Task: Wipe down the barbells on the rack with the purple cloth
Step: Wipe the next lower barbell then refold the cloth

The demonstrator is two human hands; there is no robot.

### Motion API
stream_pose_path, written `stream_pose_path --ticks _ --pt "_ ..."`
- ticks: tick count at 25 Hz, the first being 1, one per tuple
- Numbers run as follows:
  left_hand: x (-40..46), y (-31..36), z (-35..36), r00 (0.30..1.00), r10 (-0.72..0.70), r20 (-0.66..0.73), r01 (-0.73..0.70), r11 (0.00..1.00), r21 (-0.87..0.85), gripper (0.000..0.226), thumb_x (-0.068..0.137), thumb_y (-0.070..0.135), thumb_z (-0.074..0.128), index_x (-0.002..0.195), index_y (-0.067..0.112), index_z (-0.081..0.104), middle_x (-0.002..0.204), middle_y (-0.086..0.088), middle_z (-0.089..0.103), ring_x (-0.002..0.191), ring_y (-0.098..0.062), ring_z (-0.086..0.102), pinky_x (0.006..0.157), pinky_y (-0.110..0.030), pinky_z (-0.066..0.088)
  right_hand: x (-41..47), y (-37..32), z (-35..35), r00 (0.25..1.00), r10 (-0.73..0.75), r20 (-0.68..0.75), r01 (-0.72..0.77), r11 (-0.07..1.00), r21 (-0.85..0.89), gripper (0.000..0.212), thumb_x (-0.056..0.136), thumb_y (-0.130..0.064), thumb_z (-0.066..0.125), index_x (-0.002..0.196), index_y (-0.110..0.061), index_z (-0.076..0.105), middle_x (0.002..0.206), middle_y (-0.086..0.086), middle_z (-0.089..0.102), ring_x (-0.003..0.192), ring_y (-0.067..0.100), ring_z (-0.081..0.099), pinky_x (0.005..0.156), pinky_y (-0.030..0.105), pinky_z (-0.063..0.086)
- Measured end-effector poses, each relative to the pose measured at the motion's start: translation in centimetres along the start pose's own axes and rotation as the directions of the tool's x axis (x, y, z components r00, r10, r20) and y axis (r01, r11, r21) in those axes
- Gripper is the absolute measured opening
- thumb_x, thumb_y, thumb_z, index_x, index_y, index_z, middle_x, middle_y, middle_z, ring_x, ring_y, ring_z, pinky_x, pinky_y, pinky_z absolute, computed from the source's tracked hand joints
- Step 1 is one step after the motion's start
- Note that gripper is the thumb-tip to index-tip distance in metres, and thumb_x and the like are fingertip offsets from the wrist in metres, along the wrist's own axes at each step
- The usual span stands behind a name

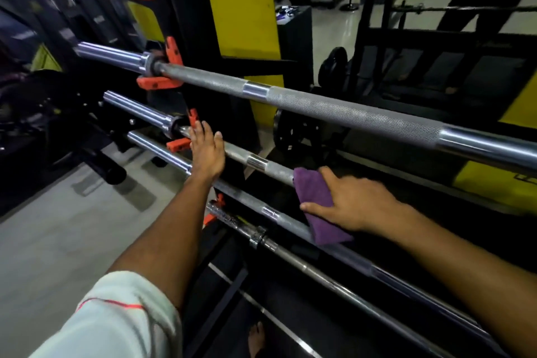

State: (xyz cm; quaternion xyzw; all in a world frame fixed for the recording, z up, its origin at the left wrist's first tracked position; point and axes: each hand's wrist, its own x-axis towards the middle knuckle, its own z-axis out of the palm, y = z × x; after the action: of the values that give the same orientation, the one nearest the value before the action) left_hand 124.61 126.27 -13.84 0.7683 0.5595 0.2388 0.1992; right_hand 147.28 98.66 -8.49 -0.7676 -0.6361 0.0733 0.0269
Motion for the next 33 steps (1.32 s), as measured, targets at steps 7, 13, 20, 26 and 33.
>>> stream_pose_path --ticks 7,13,20,26,33 --pt "0.4 -0.9 0.8 0.999 0.025 -0.028 -0.026 0.999 -0.021 0.061 0.11 0.036 0.023 0.158 0.004 0.002 0.166 -0.014 -0.008 0.152 -0.03 -0.017 0.121 -0.037 -0.011 -4.2 2.4 1.5 0.977 -0.128 -0.169 0.073 0.951 -0.299 0.082 0.091 -0.077 0.027 0.153 -0.024 0.024 0.117 0.004 0.063 0.089 0.025 0.071 0.059 0.033 0.048" --pt "-0.1 -0.9 1.1 0.996 0.062 -0.057 -0.067 0.994 -0.086 0.062 0.11 0.038 0.022 0.158 0.006 0.002 0.167 -0.01 -0.01 0.152 -0.025 -0.019 0.122 -0.035 -0.01 3.9 -3.5 1.4 0.975 -0.182 -0.125 0.145 0.955 -0.261 0.07 0.095 -0.066 0.042 0.141 -0.015 0.034 0.115 0.011 0.064 0.091 0.032 0.071 0.058 0.034 0.042" --pt "-0.6 -0.6 0.2 0.998 0.068 -0.017 -0.068 0.997 -0.035 0.063 0.109 0.043 0.02 0.159 0.009 0.003 0.167 -0.007 -0.01 0.152 -0.023 -0.018 0.124 -0.04 -0.006 12.0 -10.0 1.8 0.965 -0.232 -0.126 0.207 0.961 -0.181 0.083 0.095 -0.056 0.056 0.155 -0.008 0.022 0.132 0.022 0.058 0.112 0.036 0.065 0.082 0.041 0.053" --pt "-1.0 -0.7 0.6 0.998 0.064 -0.019 -0.066 0.995 -0.077 0.063 0.108 0.047 0.018 0.159 0.015 -0.001 0.167 -0.002 -0.013 0.151 -0.018 -0.02 0.121 -0.037 -0.007 -0.5 0.2 2.1 0.975 -0.195 -0.109 0.167 0.96 -0.225 0.085 0.096 -0.06 0.046 0.16 -0.026 0.002 0.13 0.013 0.051 0.097 0.034 0.067 0.07 0.041 0.053" --pt "-0.4 -1.5 1.1 0.993 0.109 -0.043 -0.113 0.988 -0.108 0.064 0.107 0.049 0.017 0.159 0.018 -0.006 0.166 0.001 -0.017 0.15 -0.014 -0.022 0.12 -0.036 -0.009 1.0 -0.6 1.4 0.973 -0.215 -0.082 0.186 0.945 -0.27 0.082 0.095 -0.061 0.045 0.157 -0.016 0.015 0.126 0.013 0.057 0.095 0.033 0.07 0.067 0.041 0.055"
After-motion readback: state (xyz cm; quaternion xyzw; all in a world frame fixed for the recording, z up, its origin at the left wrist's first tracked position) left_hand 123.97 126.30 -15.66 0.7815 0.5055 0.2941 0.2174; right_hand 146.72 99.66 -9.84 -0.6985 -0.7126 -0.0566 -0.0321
